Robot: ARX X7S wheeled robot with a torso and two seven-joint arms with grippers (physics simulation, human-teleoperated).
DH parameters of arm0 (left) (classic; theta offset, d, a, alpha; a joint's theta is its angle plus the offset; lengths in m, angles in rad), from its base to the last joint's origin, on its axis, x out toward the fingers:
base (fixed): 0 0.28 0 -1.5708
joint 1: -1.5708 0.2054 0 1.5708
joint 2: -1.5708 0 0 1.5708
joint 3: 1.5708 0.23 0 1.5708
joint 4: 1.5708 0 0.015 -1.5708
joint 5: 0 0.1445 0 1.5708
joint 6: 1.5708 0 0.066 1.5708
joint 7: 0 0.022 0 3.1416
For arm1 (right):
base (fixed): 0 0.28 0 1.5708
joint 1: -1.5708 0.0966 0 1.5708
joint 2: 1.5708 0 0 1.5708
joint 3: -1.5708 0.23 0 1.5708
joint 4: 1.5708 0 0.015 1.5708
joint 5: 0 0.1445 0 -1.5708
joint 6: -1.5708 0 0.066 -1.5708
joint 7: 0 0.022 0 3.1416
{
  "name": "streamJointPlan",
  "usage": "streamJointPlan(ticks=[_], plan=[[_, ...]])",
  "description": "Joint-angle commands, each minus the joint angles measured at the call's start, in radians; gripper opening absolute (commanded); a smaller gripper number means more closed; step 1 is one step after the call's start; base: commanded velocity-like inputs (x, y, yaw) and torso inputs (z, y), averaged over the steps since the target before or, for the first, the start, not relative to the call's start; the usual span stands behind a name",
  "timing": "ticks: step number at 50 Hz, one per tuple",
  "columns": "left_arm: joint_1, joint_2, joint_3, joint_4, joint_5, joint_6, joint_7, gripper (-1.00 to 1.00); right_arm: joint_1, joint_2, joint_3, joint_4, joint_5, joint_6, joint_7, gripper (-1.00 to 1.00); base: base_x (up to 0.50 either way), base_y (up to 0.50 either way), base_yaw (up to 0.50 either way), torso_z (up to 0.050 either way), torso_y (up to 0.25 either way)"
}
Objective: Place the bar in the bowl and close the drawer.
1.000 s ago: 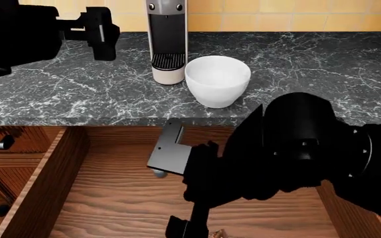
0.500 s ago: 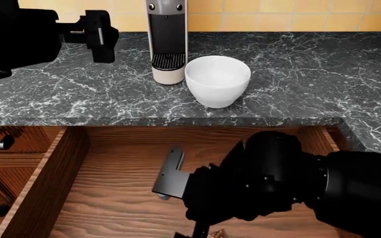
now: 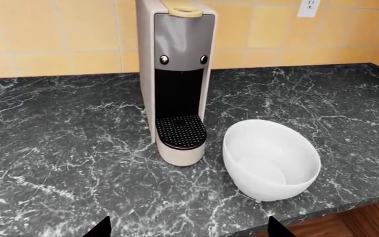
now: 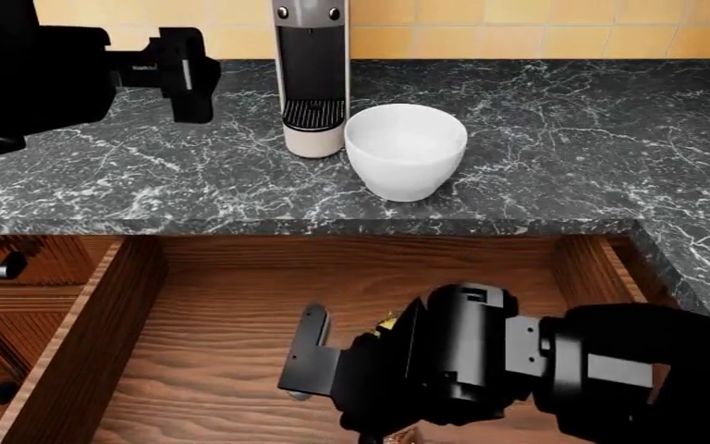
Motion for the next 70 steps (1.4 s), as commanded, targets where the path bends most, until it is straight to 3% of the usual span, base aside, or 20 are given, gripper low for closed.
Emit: streamJointPlan(ticks=[1,37,60,61,70], plan=[[0.003,-0.004,0.001,0.001,-0.001,0.003,0.005,1.0,-0.029,-0.026,-0.043,0.046,-0.052,-0.046,-0.059,1.0,0.0,0.0,0.0,0.0,0.0],[0.032,-0.02,0.014,-0.017,0.048,0.023,0.072,1.0,-0.163,-0.127,-0.191,0.328,-0.206,-0.174,-0.243,1.0,0.0,0.0,0.0,0.0,0.0],[0.034,-0.022,0.021,-0.025,0.05,0.027,0.079,1.0,-0.177,-0.132,-0.241,0.426,-0.284,-0.254,-0.328,1.0,0.0,0.0,0.0,0.0,0.0],[0.034,-0.022,0.021,-0.025,0.051,0.028,0.08,1.0,-0.178,-0.133,-0.241,0.43,-0.283,-0.255,-0.33,-1.0,0.0,0.0,0.0,0.0,0.0],[0.036,-0.022,0.025,-0.031,0.06,0.031,0.09,1.0,-0.178,-0.121,-0.233,0.405,-0.292,-0.274,-0.315,-1.0,0.0,0.0,0.0,0.0,0.0]])
